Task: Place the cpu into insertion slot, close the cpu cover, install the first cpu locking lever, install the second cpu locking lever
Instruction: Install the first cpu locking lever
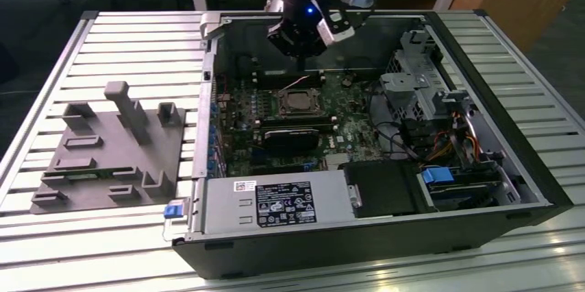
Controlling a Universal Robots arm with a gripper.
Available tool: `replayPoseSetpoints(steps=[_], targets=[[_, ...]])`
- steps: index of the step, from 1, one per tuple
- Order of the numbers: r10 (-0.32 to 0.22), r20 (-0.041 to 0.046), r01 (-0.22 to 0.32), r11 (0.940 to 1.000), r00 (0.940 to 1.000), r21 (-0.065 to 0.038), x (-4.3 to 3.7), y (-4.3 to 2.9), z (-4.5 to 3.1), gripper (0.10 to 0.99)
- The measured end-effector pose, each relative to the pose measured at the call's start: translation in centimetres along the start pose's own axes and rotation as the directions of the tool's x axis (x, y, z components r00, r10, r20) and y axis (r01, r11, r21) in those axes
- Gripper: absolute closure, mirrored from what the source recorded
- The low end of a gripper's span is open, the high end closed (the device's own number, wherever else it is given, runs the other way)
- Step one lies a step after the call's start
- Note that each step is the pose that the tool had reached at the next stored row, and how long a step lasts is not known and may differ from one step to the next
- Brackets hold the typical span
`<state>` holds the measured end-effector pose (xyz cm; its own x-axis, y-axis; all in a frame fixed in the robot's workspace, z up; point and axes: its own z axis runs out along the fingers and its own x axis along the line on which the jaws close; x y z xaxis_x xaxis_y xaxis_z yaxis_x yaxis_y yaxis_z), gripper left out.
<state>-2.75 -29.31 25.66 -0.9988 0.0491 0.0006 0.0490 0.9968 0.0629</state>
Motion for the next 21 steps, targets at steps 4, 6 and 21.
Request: replayPoseSetpoints(steps=[4, 6, 21], targets=[[0.0, 0.0, 0.0, 1.0, 1.0, 0.0, -1.27, 0.08, 0.02, 0.969], [0.0, 0.0, 0.0, 1.0, 1.0, 0.0, -1.89, 0.13, 0.04, 0.969], [0.0, 0.0, 0.0, 1.0, 1.0, 0.0, -3.86, 0.39, -1.9, 0.969]])
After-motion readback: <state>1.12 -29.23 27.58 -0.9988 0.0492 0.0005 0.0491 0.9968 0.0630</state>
